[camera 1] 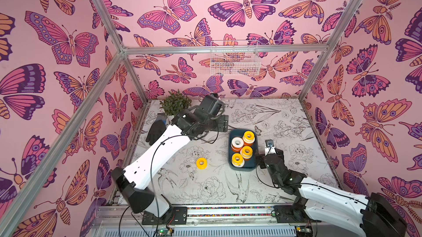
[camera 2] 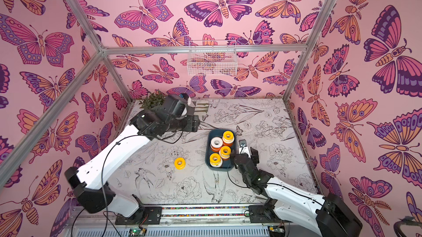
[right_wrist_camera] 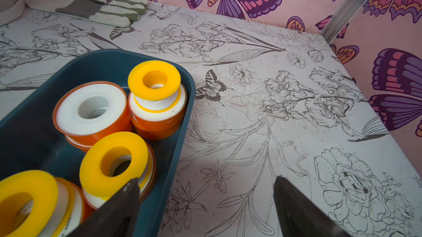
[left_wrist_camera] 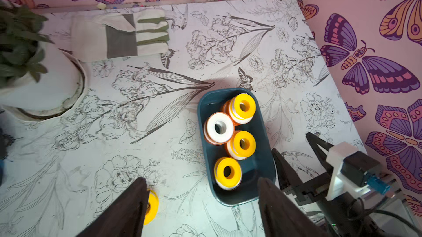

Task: Put the sealing tape into the storage box
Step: Place the sealing tape in the storage box, then pick up the sealing tape at the center of the board.

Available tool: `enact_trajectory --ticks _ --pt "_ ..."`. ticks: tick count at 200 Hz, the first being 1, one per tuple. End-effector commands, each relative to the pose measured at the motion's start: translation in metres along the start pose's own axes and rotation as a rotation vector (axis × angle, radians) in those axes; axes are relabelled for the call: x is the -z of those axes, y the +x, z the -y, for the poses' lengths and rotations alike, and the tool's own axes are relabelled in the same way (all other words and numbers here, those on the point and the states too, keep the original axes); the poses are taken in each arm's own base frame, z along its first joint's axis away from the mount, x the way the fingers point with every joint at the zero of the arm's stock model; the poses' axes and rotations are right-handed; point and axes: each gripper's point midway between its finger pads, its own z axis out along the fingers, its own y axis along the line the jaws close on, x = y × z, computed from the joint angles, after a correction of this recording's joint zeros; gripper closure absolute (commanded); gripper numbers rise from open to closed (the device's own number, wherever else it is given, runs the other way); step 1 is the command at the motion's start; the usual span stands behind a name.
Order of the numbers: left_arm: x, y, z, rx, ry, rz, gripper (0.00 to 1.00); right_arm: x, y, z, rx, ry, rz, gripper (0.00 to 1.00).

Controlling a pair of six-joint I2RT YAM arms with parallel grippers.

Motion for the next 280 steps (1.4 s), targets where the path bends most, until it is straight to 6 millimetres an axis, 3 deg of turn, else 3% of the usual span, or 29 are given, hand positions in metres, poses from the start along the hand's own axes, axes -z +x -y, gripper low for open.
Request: enact_trajectory --ticks 1,40,59,86,122,179,234,280 --pt "0.020 0.022 -0.036 -0.002 -0.073 0.013 0.19 0.000 -0.002 0.000 -0.008 0.007 0.009 0.06" --pt "0.054 0.068 -0.098 0.065 -0.152 0.056 0.19 0.000 -0.002 0.001 -0.010 0.007 0.011 0.06" --pt "0.061 0.090 -0.126 0.099 -0.204 0.067 0.19 0.000 -0.002 0.001 -0.006 0.007 0.008 0.05" --pt "0.062 0.115 -0.150 0.129 -0.254 0.065 0.19 0.000 -0.001 0.000 -0.003 0.004 0.004 0.05" --pt "0.054 0.137 -0.167 0.137 -0.307 0.040 0.19 0.000 -0.002 -0.003 0.002 -0.015 0.007 0.05" --pt "0.051 0.141 -0.161 0.140 -0.261 0.050 0.19 0.009 -0.012 -0.012 0.028 -0.079 -0.039 0.06" --pt "0.049 0.141 -0.160 0.140 -0.247 0.047 0.19 0.036 -0.072 -0.073 0.069 -0.398 -0.128 0.06" --pt "0.050 0.139 -0.165 0.163 -0.253 0.056 0.19 0.038 -0.097 -0.162 0.173 -0.608 -0.357 0.10"
